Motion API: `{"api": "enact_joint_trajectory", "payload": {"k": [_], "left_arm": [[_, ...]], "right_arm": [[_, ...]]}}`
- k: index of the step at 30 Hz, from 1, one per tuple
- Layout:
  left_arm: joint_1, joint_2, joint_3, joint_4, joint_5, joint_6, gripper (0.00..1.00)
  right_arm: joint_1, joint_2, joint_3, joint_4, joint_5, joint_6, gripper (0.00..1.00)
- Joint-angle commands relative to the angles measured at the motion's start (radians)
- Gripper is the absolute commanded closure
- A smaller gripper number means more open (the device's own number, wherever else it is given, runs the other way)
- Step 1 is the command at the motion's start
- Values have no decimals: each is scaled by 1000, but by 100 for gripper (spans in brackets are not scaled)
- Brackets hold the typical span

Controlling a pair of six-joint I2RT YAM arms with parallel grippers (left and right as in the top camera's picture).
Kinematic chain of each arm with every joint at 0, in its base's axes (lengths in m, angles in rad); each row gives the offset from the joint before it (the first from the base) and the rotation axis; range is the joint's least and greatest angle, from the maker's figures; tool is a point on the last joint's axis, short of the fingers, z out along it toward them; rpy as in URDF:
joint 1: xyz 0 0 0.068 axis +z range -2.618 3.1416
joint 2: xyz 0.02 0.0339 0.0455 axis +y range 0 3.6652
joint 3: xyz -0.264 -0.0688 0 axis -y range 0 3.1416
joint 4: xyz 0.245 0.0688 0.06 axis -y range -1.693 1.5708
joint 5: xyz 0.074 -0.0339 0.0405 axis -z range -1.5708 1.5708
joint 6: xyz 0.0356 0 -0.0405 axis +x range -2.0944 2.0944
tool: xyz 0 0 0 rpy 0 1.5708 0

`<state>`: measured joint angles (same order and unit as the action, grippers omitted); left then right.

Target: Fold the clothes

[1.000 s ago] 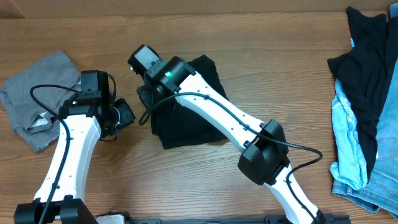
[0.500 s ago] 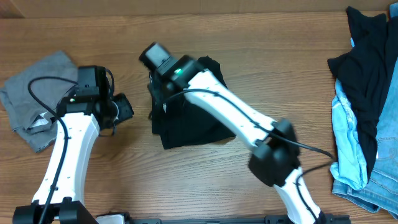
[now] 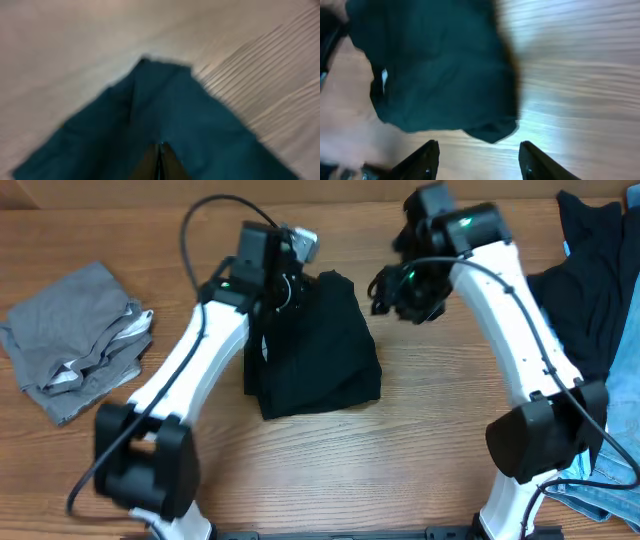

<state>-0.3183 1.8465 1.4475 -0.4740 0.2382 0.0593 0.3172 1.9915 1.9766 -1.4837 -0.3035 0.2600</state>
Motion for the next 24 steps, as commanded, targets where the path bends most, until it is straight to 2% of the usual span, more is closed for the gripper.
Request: {"api": "enact_joint_trajectory", "payload": {"k": [1, 5, 8, 11, 13, 14, 16, 18, 19, 20, 21, 24], "left_arm": [[15, 128, 4, 16, -21, 15, 93], [20, 220, 4, 21, -93, 14, 92], [39, 280, 4, -16, -145, -21, 90], [68, 299, 3, -111, -144, -69, 89], [82, 299, 3, -208, -144, -76, 81], [85, 299, 3, -247, -145, -75, 80], [89, 299, 3, -373, -141, -95, 82], [89, 299, 3, -527, -132, -146, 87], [89, 299, 3, -588, -114, -153, 89], [89, 299, 3, -669, -98, -154, 95], [89, 299, 3, -720, -68, -154, 96], [89, 298, 3, -755, 74, -153, 96]], "right_arm": [[48, 2, -202, 145, -259, -32, 46], [85, 2, -399, 324, -410, -27, 46], [108, 2, -517, 447, -413, -21, 45], [107, 8, -628, 563, -405, -19, 41], [107, 45, -684, 615, -404, 2, 40], [106, 60, -690, 619, -395, 5, 40], [89, 83, -691, 622, -299, 32, 40], [61, 83, -680, 629, -204, 32, 41], [42, 83, -674, 644, -174, 32, 42], [14, 83, -662, 666, -150, 32, 43], [-12, 83, -653, 708, -141, 31, 46], [-32, 83, -640, 796, -143, 29, 48]]}}
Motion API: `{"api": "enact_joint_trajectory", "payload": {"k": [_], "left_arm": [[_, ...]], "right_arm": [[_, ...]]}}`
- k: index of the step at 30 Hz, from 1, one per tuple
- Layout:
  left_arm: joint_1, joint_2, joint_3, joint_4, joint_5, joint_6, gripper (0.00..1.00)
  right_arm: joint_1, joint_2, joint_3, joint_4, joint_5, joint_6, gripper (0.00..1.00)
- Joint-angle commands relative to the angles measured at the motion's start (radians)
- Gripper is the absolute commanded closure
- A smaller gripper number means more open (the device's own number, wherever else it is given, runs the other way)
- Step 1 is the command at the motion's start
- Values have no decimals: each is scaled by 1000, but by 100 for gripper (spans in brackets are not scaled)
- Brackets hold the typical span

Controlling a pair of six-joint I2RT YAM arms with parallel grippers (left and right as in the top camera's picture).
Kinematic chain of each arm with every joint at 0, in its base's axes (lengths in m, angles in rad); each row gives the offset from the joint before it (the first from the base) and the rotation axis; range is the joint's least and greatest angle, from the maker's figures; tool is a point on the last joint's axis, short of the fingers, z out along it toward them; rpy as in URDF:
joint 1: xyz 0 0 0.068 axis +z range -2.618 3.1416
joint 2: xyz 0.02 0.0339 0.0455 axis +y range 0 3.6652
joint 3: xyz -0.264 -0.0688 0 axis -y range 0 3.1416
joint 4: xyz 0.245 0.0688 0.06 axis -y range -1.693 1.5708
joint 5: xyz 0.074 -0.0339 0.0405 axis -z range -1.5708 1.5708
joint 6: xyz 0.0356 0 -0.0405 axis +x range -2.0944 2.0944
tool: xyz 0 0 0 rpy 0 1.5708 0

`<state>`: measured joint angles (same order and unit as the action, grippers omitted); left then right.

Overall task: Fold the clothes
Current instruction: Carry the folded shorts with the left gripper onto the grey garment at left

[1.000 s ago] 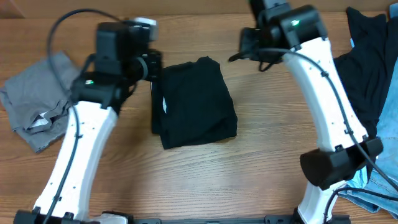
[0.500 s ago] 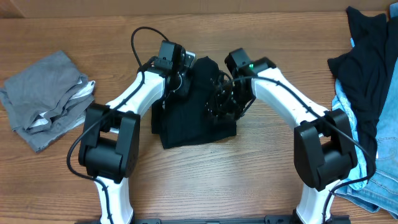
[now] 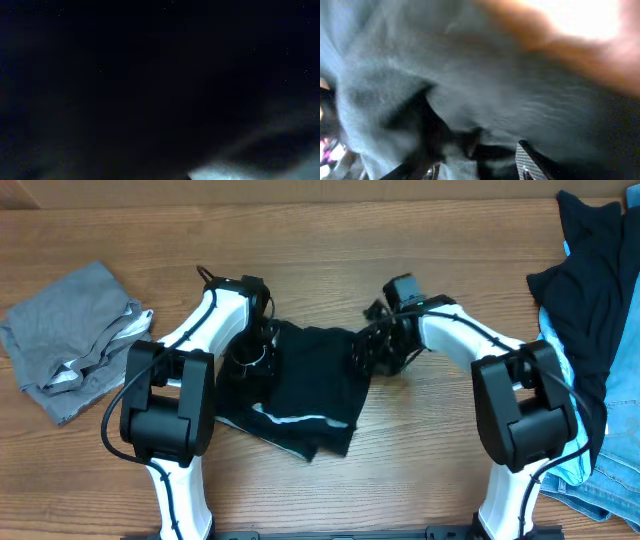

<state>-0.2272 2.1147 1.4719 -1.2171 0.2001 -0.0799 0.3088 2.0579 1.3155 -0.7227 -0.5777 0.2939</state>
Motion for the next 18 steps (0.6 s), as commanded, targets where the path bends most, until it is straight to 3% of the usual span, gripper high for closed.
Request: {"api": "enact_joint_trajectory", "payload": {"k": [1, 3, 7, 8, 9, 10, 11, 14, 18], "left_arm": [[-2, 30, -22, 1, 166, -10, 96], [-2, 14, -21, 42, 190, -10, 96], [-1, -196, 53, 64, 112, 24, 96], [-1, -257, 76, 70, 51, 24, 95], [-1, -294, 88, 77, 2, 23, 87], [-1, -344, 93, 101, -66, 20, 7], [0, -376, 93, 123, -121, 20, 0], [29, -380, 89, 138, -158, 21, 0], [141, -283, 66, 153, -37, 60, 0]], "right_arm": [[-21, 16, 31, 33, 131, -15, 48], [0, 12, 78, -45, 124, -70, 43], [-3, -130, 253, -254, 246, -90, 41], [-3, -165, 276, -274, 260, -93, 41], [-3, -192, 290, -287, 271, -94, 40], [-3, -236, 301, -291, 292, -94, 38], [-3, -271, 302, -291, 311, -93, 37], [-3, -317, 302, -310, 356, -93, 36], [-3, -320, 301, -352, 368, -93, 36]]}}
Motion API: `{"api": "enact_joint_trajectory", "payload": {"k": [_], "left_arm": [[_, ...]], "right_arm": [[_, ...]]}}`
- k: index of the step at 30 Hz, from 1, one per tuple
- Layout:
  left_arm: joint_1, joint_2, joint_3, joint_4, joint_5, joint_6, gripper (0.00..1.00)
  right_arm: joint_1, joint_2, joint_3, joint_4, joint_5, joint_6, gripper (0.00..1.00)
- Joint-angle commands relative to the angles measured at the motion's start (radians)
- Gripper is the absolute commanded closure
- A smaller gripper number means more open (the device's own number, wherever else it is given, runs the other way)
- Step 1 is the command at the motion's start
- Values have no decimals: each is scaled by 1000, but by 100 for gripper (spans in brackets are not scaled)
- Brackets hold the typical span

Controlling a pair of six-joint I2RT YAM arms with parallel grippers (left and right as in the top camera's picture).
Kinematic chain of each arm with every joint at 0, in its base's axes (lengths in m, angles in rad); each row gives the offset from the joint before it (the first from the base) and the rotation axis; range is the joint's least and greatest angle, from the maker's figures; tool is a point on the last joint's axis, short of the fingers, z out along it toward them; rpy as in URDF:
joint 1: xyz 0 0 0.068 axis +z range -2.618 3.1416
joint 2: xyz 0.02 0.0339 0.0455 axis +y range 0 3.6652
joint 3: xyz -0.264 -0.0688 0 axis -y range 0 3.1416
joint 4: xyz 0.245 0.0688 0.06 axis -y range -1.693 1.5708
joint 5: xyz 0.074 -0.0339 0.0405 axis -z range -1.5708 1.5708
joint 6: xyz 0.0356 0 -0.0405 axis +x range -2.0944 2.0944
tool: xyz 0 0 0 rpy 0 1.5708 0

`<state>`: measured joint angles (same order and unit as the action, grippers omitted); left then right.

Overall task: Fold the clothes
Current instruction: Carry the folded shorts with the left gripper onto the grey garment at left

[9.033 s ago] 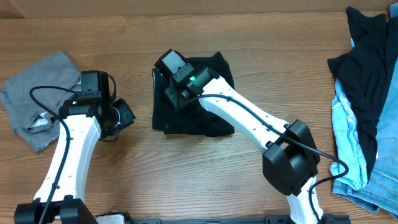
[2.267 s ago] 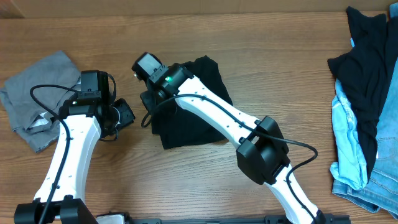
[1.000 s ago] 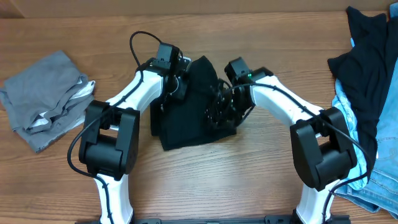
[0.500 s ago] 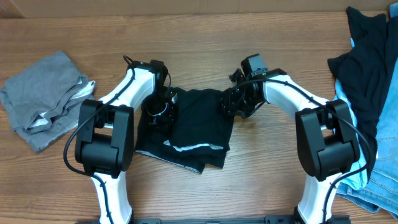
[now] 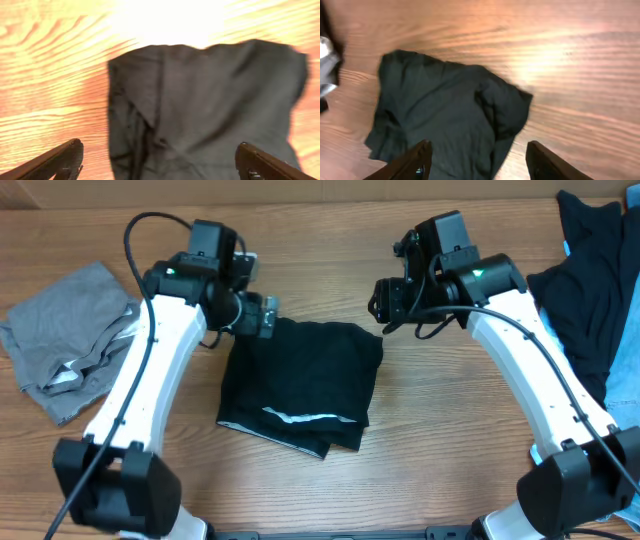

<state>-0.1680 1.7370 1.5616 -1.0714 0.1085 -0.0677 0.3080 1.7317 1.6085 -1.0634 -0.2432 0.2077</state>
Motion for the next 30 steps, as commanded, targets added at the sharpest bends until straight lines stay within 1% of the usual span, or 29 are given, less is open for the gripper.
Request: {"api": "enact_joint_trajectory", "payload": {"k": [1, 3, 5, 8, 13, 14, 15, 16, 17, 18, 20, 22, 23, 24, 25, 27, 28, 30], "left_arm": [[108, 145, -23, 6, 111, 78, 0], [128, 237, -23, -2, 206, 177, 0], [124, 311, -23, 0, 241, 230, 0], [110, 409, -23, 11, 460, 361, 0], [101, 518, -23, 19, 402, 352, 0], [101, 534, -23, 6, 407, 352, 10], [101, 539, -23, 0, 409, 352, 30], [101, 539, -23, -4, 417, 352, 53], [101, 537, -19, -11, 429, 352, 80], [101, 527, 2, -37, 432, 352, 96], [103, 491, 23, -50, 405, 335, 96], [113, 418, 48, -55, 269, 259, 96], [128, 346, 69, -58, 135, 184, 96], [148, 282, 82, -61, 41, 145, 96], [175, 219, 91, -58, -18, 129, 96], [230, 127, 93, -22, -47, 129, 96], [272, 85, 93, 24, -63, 128, 96], [330, 41, 93, 90, -65, 128, 95]], "right_arm": [[-3, 6, 8, -13, 34, -7, 36], [-3, 6, 8, -13, 34, -7, 35], [-3, 6, 8, -14, 33, -6, 35], [-3, 6, 8, -16, 33, -7, 35], [-3, 6, 8, -20, 34, -7, 35], [-3, 6, 8, -19, 34, -7, 35], [-3, 6, 8, -20, 34, -7, 35], [-3, 6, 8, -20, 34, -7, 35], [-3, 6, 8, -20, 34, -7, 35], [-3, 6, 8, -20, 34, -7, 35], [-3, 6, 8, -21, 34, -7, 34], [-3, 6, 8, -28, 34, -7, 34], [-3, 6, 8, -35, 34, -7, 34], [-3, 6, 8, -40, 34, -7, 34], [-3, 6, 8, -43, 34, -7, 34], [-3, 6, 8, -45, 34, -7, 34], [-3, 6, 8, -47, 34, -7, 34], [-3, 6, 8, -54, 34, -7, 34]]}}
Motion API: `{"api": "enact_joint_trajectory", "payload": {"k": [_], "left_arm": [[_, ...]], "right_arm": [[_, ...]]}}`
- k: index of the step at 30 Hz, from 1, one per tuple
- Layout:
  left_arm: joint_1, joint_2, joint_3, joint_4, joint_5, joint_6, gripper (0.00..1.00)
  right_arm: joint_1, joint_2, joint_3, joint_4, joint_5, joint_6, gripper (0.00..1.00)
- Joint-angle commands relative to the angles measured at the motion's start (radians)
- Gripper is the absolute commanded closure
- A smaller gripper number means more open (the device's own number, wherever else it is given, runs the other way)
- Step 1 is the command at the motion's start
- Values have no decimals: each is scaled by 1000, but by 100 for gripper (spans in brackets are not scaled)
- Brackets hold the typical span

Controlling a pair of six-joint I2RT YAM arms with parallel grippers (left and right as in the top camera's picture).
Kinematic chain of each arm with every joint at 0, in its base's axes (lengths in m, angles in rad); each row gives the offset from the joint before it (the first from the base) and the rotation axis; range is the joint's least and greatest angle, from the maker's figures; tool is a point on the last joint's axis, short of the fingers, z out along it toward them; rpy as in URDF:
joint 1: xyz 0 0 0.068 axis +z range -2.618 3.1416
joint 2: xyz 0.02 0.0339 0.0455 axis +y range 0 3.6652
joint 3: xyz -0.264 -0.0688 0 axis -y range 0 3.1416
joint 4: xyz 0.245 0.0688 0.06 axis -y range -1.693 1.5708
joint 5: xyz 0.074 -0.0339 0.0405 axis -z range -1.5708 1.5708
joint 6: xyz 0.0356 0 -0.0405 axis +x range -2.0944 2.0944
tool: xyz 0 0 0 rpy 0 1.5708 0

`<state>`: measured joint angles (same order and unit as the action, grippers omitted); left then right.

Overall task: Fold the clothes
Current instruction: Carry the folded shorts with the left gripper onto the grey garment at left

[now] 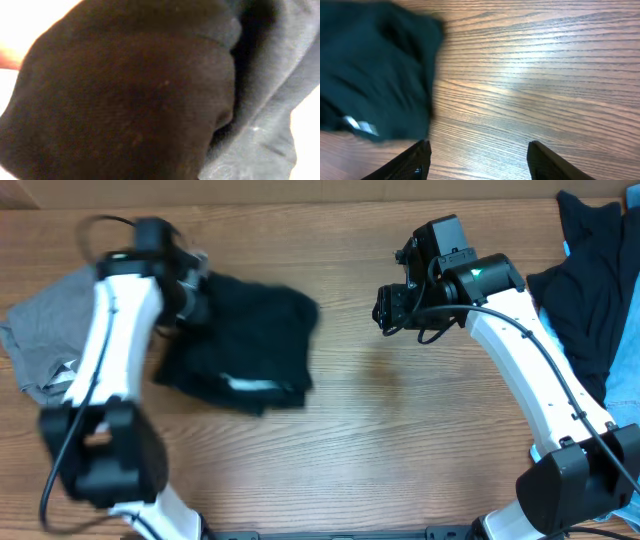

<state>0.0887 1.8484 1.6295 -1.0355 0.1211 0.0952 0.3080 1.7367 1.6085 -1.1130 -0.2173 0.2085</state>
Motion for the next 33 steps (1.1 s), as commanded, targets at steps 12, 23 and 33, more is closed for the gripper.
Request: {"api": "enact_joint_trajectory", "payload": {"k": [12, 23, 33], "left_arm": [[312, -146, 147, 72, -80, -51, 96], [580, -143, 173, 134, 130, -85, 95], [620, -98, 172, 173, 58, -145, 94]], "right_arm": [[-3, 1, 8, -27, 8, -8, 34], [-3, 1, 8, -40, 8, -8, 34], [-3, 1, 8, -35, 8, -8, 34]]}}
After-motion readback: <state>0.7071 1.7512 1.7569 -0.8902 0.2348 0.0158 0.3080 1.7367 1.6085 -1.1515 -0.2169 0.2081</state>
